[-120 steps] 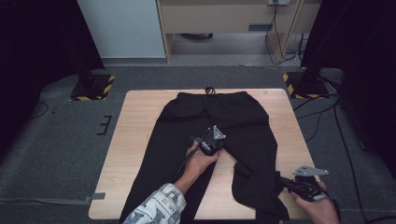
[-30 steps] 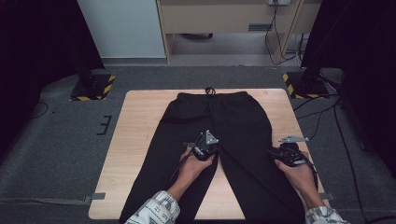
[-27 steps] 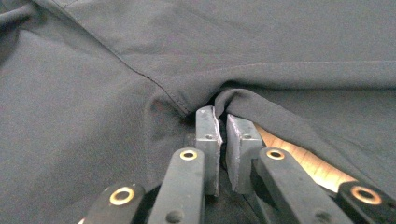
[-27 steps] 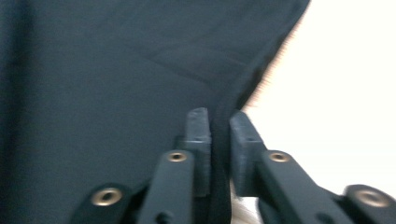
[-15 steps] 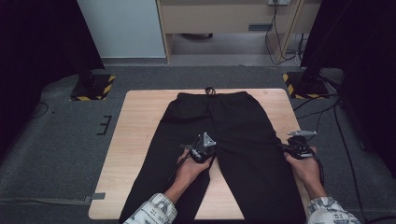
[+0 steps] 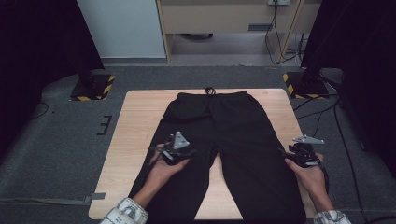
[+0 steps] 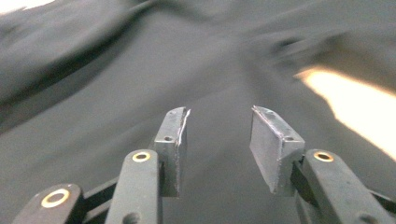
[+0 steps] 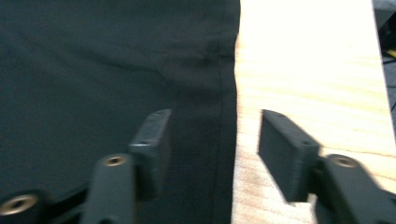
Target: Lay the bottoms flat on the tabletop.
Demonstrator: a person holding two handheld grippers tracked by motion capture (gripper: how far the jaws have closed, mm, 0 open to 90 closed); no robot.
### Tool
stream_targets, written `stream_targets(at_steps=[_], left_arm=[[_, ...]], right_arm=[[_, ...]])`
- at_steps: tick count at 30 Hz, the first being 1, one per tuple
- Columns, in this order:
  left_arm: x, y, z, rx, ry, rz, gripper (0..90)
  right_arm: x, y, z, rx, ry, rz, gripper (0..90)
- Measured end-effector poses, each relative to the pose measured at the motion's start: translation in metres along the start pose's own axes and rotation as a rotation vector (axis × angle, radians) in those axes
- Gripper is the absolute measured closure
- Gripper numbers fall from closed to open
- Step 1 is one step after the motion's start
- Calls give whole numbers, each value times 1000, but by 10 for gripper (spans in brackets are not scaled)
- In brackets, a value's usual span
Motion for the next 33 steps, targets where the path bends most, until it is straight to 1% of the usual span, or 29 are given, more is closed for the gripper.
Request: stream_targets(at_steps=[1,2,3,4,5,8,10,11,12,15,17,20,22,23,24,25,26,28,30,31,32,33], left_arm=[[-12,5,7,-2,18,-28,559],[-24,10,13,-4,34,-48,560],[-34,13,19,-10,63,-54,566],[-41,16,24,-6,98,-56,565],[-46,17,28,-6,118,-57,567],[-52,14,38,-34,139,-67,571],[-51,11,45,-49,141,-59,590],[-49,11,48,-34,136,-56,604],[-48,11,48,-33,138,-54,615],[-40,14,53,-15,138,-53,622],[-31,17,57,-14,137,-50,623],[-14,21,63,-7,130,-55,622],[-4,23,64,-12,119,-61,621],[-1,24,65,-11,115,-77,603],[1,23,65,-12,111,-91,564],[2,23,66,-6,111,-88,550],[2,23,67,4,120,-79,548],[2,24,68,11,144,-53,532],[3,27,68,-15,139,-49,512],[1,29,67,-35,141,-54,494],[-2,30,65,-32,138,-71,473],[-7,32,63,-23,135,-86,466]], right_arm=[[-2,2,0,11,-3,4,380],[-5,4,0,20,0,-2,365],[-8,5,0,26,-9,-14,351],[-11,5,0,40,-2,-25,335],[-15,6,-1,40,-3,-35,321],[-27,6,-4,53,-1,-59,306],[-34,6,-6,68,-7,-76,302],[-37,6,-7,78,-11,-85,301],[-40,6,-8,86,-20,-94,300],[-49,2,-7,81,-11,-109,289],[-55,0,-7,70,11,-119,281],[-64,-2,-9,74,39,-131,271],[-69,-4,-11,76,42,-143,264],[-72,-5,-13,79,54,-141,258],[-74,-6,-13,80,58,-143,251],[-77,-8,-14,77,59,-150,245],[-79,-9,-14,75,61,-156,244],[-84,-10,-12,62,90,-160,237],[-88,-10,-10,49,106,-166,233],[-89,-10,-10,45,111,-165,233],[-90,-9,-9,50,119,-162,232],[-90,-7,-10,54,117,-163,232]])
Point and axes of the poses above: each handheld gripper's, and its own axes: y roughly backward along the jaws, z roughly out of its underside, x roughly to its right, the point moved 1 cm from there along -y, roughly forward along the jaws, and after that the axes turned 13 degrees about z, right-handed, at the moved point
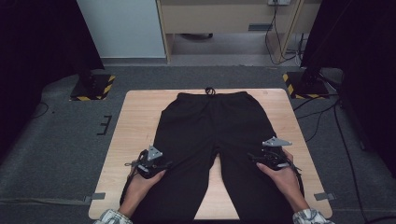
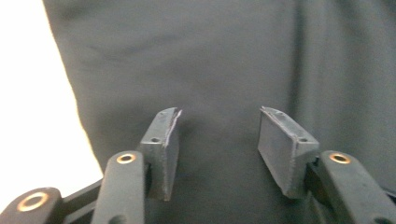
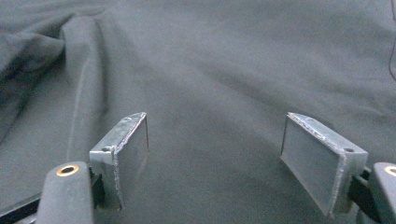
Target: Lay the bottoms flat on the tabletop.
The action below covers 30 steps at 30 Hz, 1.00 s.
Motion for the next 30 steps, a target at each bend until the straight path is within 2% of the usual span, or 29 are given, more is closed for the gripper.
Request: stream_targets(at_steps=[1,2,5,7,8,10,11,12,13,15,18,19,22,25,28,30], left_arm=[[0,0,0,0,0,0,458],[-15,2,-8,25,18,-24,451],[-40,4,-20,41,29,-84,428],[-55,3,-28,58,33,-101,418],[-62,0,-31,53,38,-104,412],[-74,-9,-37,25,55,-72,398],[-78,-14,-39,1,53,-86,393],[-81,-19,-41,-11,50,-92,392],[-84,-24,-42,-18,59,-75,402],[-88,-31,-43,-48,68,-81,408],[-91,-35,-44,-47,91,-39,470],[-92,-35,-45,-48,105,-24,514],[-91,-34,-47,-68,98,-10,711],[-92,-35,-49,-84,96,-15,870],[-95,-37,-52,-95,81,-50,887],[-100,-38,-53,-89,87,-76,887]], right_arm=[[0,2,-1,7,-5,-4,229],[1,4,-2,14,-9,-5,227],[5,10,-4,34,-30,1,222],[9,13,-3,38,-51,4,221],[11,13,-2,39,-60,6,221],[15,14,0,34,-69,7,220],[17,13,1,30,-72,10,220],[18,13,2,27,-72,11,220],[19,13,3,24,-73,14,221],[21,15,4,27,-82,13,224],[24,18,4,35,-91,15,229],[25,19,4,37,-95,14,230],[27,21,5,39,-98,19,234],[29,22,6,41,-102,22,238],[29,22,7,38,-103,23,240],[28,21,7,34,-102,23,239]])
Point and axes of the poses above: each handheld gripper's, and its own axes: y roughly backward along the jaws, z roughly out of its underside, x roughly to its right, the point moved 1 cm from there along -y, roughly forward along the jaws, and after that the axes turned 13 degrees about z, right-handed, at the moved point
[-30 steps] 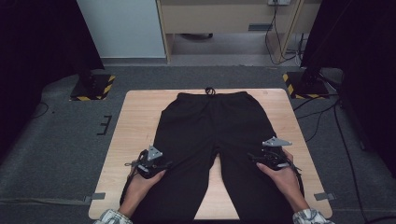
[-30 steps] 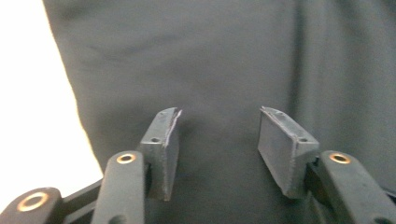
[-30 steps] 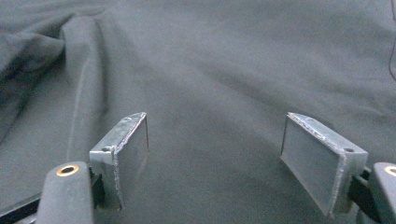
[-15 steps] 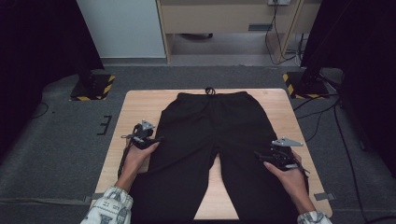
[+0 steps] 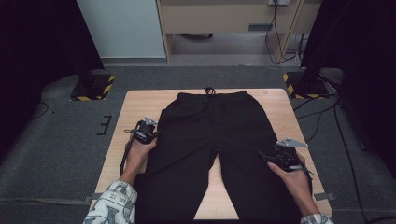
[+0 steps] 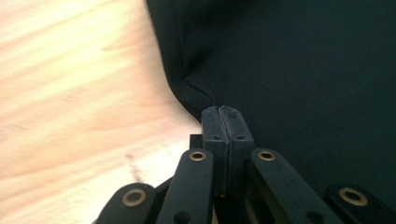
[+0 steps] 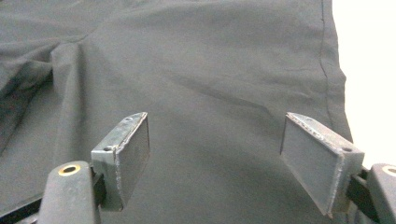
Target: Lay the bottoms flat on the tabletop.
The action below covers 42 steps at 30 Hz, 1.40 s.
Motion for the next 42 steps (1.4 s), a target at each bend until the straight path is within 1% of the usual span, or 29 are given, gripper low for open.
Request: stream_targets(at_steps=[2,4,8,9,10,11,12,13,14,17,18,19,21,23,25,27,28,30,32,33,36,38,40,41,42], left_arm=[[-6,-1,-1,9,7,-18,887],[-11,-2,-1,21,21,-24,887],[-16,-3,-2,33,22,-38,863],[-17,-3,-2,36,20,-49,824],[-18,-2,-3,38,24,-69,744],[-18,1,-3,57,38,-77,643],[-18,6,-3,81,38,-83,564],[-17,11,-3,94,25,-98,510],[-16,17,-3,99,10,-98,449],[-14,32,2,106,-2,-62,313],[-15,37,4,111,0,-44,281],[-15,41,7,104,3,-30,258],[-16,46,13,87,-10,-2,193],[-17,51,18,87,-21,-10,163],[-20,55,22,91,-22,-7,127],[-24,56,27,87,-12,-1,101],[-26,56,30,85,-8,-7,96],[-31,56,36,82,11,-5,90],[-36,54,42,76,23,-9,88],[-38,54,45,70,27,-19,88],[-44,54,52,76,51,-28,88],[-46,52,55,66,57,-47,88],[-48,50,59,52,62,-48,87],[-49,49,61,48,62,-50,87],[-49,48,62,56,67,-45,82]], right_arm=[[-1,-1,0,-6,-1,-4,239],[-2,-1,1,-6,8,-9,237],[-4,-1,1,-4,16,-16,222],[-4,-1,1,-1,16,-20,214],[-4,-1,1,1,17,-20,200],[-4,-1,1,2,14,-22,182],[-3,0,0,8,23,-22,163],[-2,1,-2,19,25,-13,143],[1,2,-4,32,31,-9,127],[12,4,-9,40,42,2,111],[17,3,-11,36,34,4,114],[23,2,-12,32,33,9,125],[33,-3,-13,14,15,23,134],[44,-9,-13,-8,11,44,164],[54,-15,-13,-44,12,75,188],[64,-19,-12,-53,19,110,202],[69,-21,-11,-56,16,129,202],[78,-25,-9,-69,-4,163,200],[85,-28,-5,-78,-23,175,194],[88,-29,-3,-83,-28,178,194],[92,-31,1,-93,-33,190,176],[94,-32,4,-103,-43,193,164],[94,-34,6,-114,-40,199,149],[94,-35,7,-110,-35,202,149],[94,-36,9,-111,-40,204,145]])
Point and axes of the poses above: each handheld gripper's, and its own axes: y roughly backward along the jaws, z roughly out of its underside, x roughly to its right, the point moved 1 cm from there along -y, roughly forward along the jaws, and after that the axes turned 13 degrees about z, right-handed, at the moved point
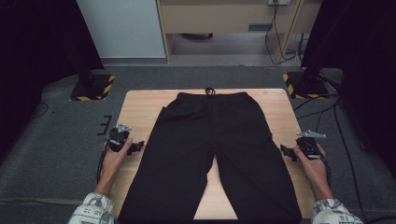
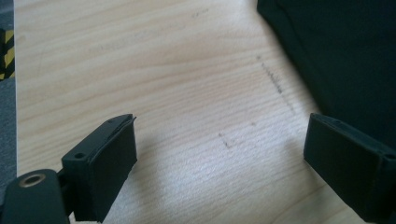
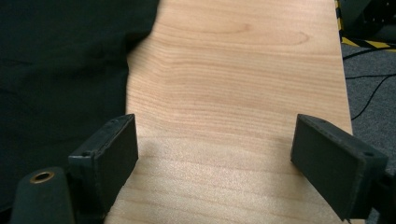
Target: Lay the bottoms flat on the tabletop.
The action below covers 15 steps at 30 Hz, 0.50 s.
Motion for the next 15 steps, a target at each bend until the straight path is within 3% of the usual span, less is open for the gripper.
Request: stream_targets(at_steps=[3,15], left_arm=[[-3,0,4,30,22,17,66],[5,8,15,31,30,4,53]], right_arm=[[0,-1,3,18,3,12,136],[0,19,22,21,21,-2,134]])
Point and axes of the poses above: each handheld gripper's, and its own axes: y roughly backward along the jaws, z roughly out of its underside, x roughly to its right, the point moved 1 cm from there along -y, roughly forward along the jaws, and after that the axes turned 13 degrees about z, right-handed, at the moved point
